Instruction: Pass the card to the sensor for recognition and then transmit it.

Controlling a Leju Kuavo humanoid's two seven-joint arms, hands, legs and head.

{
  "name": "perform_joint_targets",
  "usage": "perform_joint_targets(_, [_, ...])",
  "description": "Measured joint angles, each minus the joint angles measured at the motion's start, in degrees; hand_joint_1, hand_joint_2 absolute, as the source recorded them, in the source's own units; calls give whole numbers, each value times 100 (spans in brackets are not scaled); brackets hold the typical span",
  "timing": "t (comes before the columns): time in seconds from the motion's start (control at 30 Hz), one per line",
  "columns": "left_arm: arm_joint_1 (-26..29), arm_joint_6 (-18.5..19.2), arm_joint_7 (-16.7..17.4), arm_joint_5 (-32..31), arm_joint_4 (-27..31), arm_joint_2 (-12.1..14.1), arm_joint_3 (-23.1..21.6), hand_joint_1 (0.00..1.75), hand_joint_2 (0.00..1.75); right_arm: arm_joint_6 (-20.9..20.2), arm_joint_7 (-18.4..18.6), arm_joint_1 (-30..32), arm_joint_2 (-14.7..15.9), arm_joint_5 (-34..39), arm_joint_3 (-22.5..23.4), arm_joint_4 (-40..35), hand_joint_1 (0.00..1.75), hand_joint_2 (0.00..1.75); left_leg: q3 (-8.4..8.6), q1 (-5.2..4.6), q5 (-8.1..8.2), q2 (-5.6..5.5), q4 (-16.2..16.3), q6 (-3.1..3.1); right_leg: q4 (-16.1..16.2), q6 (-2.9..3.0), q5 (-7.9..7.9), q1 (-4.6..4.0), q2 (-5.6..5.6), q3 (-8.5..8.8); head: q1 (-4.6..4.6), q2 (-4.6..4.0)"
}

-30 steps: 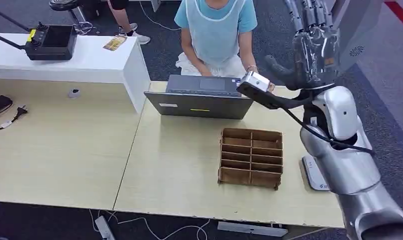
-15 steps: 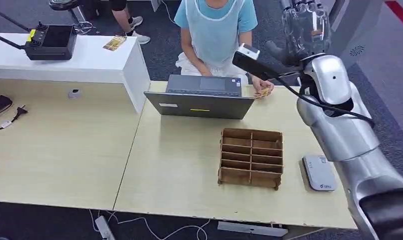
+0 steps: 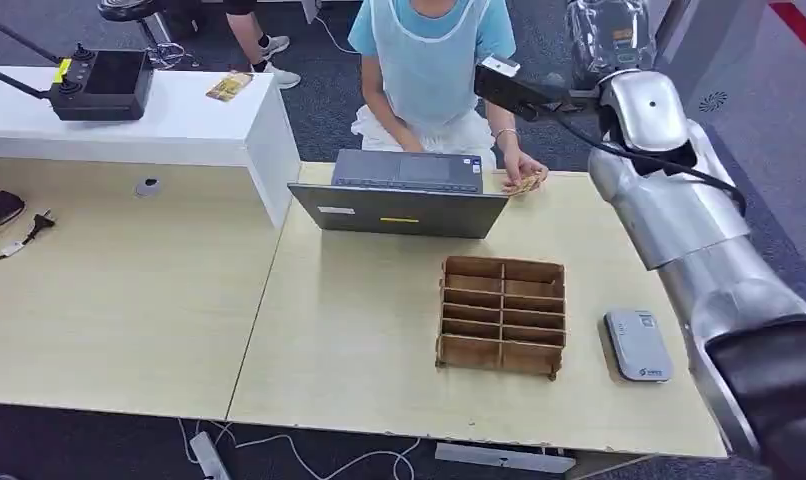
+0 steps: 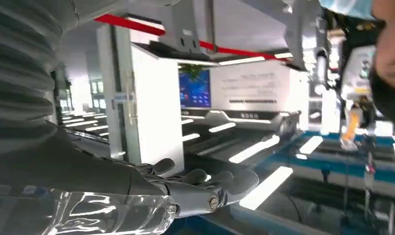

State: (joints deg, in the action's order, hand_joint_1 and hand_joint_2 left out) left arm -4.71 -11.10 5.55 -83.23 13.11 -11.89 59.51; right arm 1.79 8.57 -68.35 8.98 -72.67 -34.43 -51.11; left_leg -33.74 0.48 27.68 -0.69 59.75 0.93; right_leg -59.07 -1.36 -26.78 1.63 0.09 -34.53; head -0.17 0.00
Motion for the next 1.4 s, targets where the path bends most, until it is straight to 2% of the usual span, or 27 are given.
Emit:
perform_joint_targets(0.2, [-33, 44, 2, -2, 0, 15, -135, 0, 0, 49, 159, -422, -199, 105, 24, 1007, 0, 175, 0, 0, 0, -1, 0, 0, 0, 0, 0, 0, -1, -1, 0, 0])
perform_joint_targets(0.37, [-44, 46, 11, 2, 0, 15, -151, 0, 0, 206, 227, -436, -236, 109, 90, 1442, 0, 175, 0, 0, 0, -1, 1, 0, 0, 0, 1, 0, 0, 1, 2, 0])
perform_joint_targets(0.97, [-49, 37, 50, 26, 0, 15, -201, 0, 0, 180, 264, -320, -531, 2, 112, 1988, 0, 175, 0, 1, 0, 1, 1, 0, -1, 1, 1, -1, 4, -1, 2, 0])
perform_joint_targets(1.0, [-48, 39, 50, 26, 0, 13, -201, 0, 0, 160, 264, -321, -548, 2, 112, 1999, 154, 175, 0, 1, 0, 2, 1, 0, -1, 1, 1, 0, 4, -1, 2, 0])
perform_joint_targets(1.03, [-48, 39, 50, 26, 0, 15, -201, 0, 0, 156, 264, -321, -557, 2, 112, 2008, 175, 175, 0, 0, 0, 1, 1, 0, -1, 1, 1, 0, 4, -1, 2, 0])
perform_joint_targets(1.4, [-43, 24, 55, 9, 0, 15, -201, 0, 0, 147, 242, -320, -607, -66, 112, 2047, 175, 175, 0, 1, 0, 1, 1, 0, -1, 1, 1, -1, 4, -2, 2, 0])
